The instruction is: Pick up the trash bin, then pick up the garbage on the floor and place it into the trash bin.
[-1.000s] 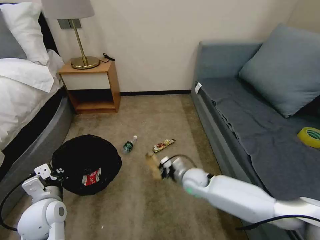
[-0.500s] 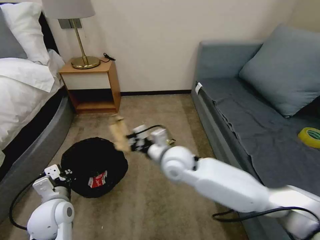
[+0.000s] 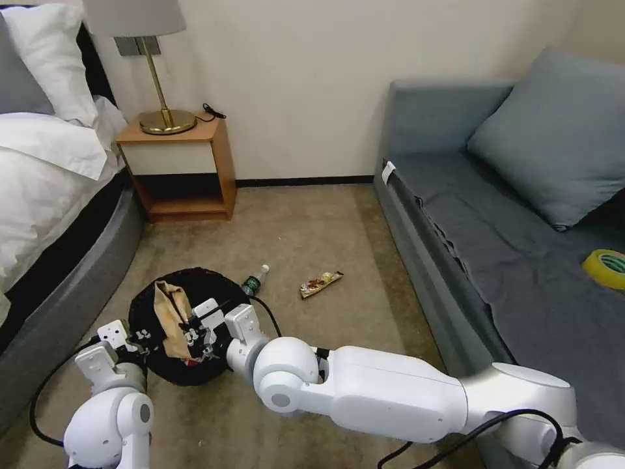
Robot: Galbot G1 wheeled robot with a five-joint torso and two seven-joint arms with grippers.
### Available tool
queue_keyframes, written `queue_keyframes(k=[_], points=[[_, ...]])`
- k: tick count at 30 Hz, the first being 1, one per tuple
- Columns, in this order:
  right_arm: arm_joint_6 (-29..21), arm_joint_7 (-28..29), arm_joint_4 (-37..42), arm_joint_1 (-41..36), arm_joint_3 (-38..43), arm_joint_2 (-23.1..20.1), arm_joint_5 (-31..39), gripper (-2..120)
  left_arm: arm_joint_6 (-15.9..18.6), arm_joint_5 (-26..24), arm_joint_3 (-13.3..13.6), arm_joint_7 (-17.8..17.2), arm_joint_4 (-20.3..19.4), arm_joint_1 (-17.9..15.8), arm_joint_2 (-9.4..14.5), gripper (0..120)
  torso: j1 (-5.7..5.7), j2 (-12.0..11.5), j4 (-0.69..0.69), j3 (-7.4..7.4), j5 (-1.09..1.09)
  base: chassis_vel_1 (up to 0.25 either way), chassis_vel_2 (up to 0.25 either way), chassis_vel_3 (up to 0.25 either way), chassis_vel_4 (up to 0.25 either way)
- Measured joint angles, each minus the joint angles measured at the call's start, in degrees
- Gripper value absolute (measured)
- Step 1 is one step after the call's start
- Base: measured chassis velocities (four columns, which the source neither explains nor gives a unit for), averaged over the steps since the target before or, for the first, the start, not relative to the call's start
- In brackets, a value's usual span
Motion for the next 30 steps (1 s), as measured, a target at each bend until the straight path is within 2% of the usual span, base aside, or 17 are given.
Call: queue_keyframes(k=[1, 4, 6, 7, 8, 11, 13, 15, 16, 20, 21, 23, 25, 26, 27, 29, 30], points=[[0.0, 0.0, 0.0, 0.0, 0.0, 0.0, 0.0, 25, 0.0, 0.0, 0.0, 0.0, 0.0, 0.0, 0.0, 3, 0.0, 0.0, 0.0, 0.0, 0.0, 0.0, 0.0, 0.0, 0.0], [0.0, 0.0, -0.3, -0.1, 0.4, -0.4, -0.9, 38, 0.0, 0.0, 0.0, 0.0, 0.0, 0.0, 0.0, 3, 0.0, 0.0, 0.0, 0.0, 0.0, 0.0, 0.0, 0.0, 0.0], [0.0, 0.0, -0.3, -0.2, 0.5, -0.4, -1.2, 39, 0.0, 0.0, 0.0, 0.1, 0.0, 0.0, 0.0, 3, 0.0, 0.0, 0.0, 0.0, 0.0, 0.0, 0.0, 0.0, 0.0], [0.1, 0.0, -0.3, -0.3, 0.7, -0.5, -1.6, 43, 0.0, 0.0, 0.0, 0.1, 0.0, 0.0, 0.0, 3, 0.0, 0.0, 0.0, 0.0, 0.0, 0.0, 0.0, 0.0, 0.0], [0.4, -0.3, 0.0, -0.6, 2.1, -1.0, -2.7, 53, 0.0, 0.0, 0.0, 0.1, 0.0, 0.0, 0.0, 3, 0.0, 0.0, 0.0, 0.0, 0.01, 0.0, 0.0, 0.0, 0.0], [1.0, -0.9, 0.5, -0.8, 3.4, -1.5, -3.6, 58, 0.0, 0.0, 0.0, 0.1, 0.0, 0.0, 0.0, 3, 0.0, 0.0, 0.01, 0.0, 0.01, 0.0, 0.0, 0.0, 0.0], [1.4, -1.5, 0.8, -1.0, 4.3, -1.9, -4.0, 64, 0.0, 0.0, 0.0, 0.1, 0.0, 0.0, 0.0, 3, 0.0, 0.0, 0.01, 0.0, 0.01, 0.0, 0.0, 0.0, 0.0], [2.9, -3.4, 1.8, -1.7, 7.7, -3.5, -6.1, 78, 0.0, -0.1, -0.1, 0.2, 0.0, -0.1, 0.0, 3, 0.0, 0.0, 0.01, 0.0, 0.02, 0.0, 0.0, 0.0, 0.0], [2.9, -3.4, 1.8, -1.7, 7.7, -3.5, -6.1, 78, 0.0, -0.1, -0.1, 0.2, 0.0, -0.1, 0.0, 3, 0.0, 0.0, 0.01, 0.0, 0.02, 0.0, 0.0, 0.0, 0.0], [10.0, -9.8, 6.5, -8.1, 22.2, -14.6, -18.1, 96, 0.0, -0.2, -0.4, 0.3, -0.4, 0.0, 0.0, 3, 0.0, 0.0, -0.02, 0.0, 0.03, 0.0, 0.0, 0.0, 0.0], [10.0, -9.8, 6.5, -8.1, 22.2, -14.6, -18.1, 96, 0.0, -0.2, -0.4, 0.3, -0.4, 0.0, 0.0, 3, 0.0, 0.0, -0.02, 0.0, 0.03, 0.0, 0.0, 0.0, 0.0], [10.6, -11.4, 13.2, -16.5, 34.9, -19.9, -24.5, 100, -0.1, -0.5, -1.0, 0.5, -0.4, 0.1, 0.4, 3, 0.0, 0.0, -0.02, 0.0, 0.03, 0.0, 0.0, 0.0, 0.0], [11.0, -12.0, 19.2, -28.8, 47.5, -21.5, -31.8, 100, -0.2, -0.9, -1.8, 0.5, -0.4, -0.1, 0.8, 3, 0.0, 0.0, 0.0, 0.0, 0.03, 0.0, 0.0, 0.0, 0.0], [12.0, -12.1, 21.6, -34.8, 52.4, -21.0, -34.7, 100, -0.2, -0.9, -2.2, 0.5, -0.4, -0.3, 0.9, 3, 0.0, 0.0, -0.01, -0.01, 0.04, 0.0, 0.0, 0.0, 0.0], [12.0, -12.1, 21.6, -34.8, 52.4, -21.0, -34.7, 100, -0.2, -0.9, -2.2, 0.5, -0.4, -0.3, 0.9, 3, 0.0, 0.0, -0.01, -0.01, 0.04, 0.0, 0.0, 0.0, 0.0], [12.2, -12.1, 27.0, -47.2, 60.6, -18.8, -38.1, 100, -0.2, -1.2, -2.6, 0.6, -0.4, -0.3, 1.4, 3, 0.0, 0.0, -0.01, -0.01, 0.01, 0.0, 0.0, 0.0, 0.0], [12.5, -12.0, 28.2, -50.7, 62.3, -17.6, -39.7, 100, -0.3, -1.2, -2.8, 0.6, -0.4, -0.3, 1.5, 3, 0.0, 0.0, -0.01, -0.01, 0.01, 0.0, 0.0, 0.0, 0.0]])
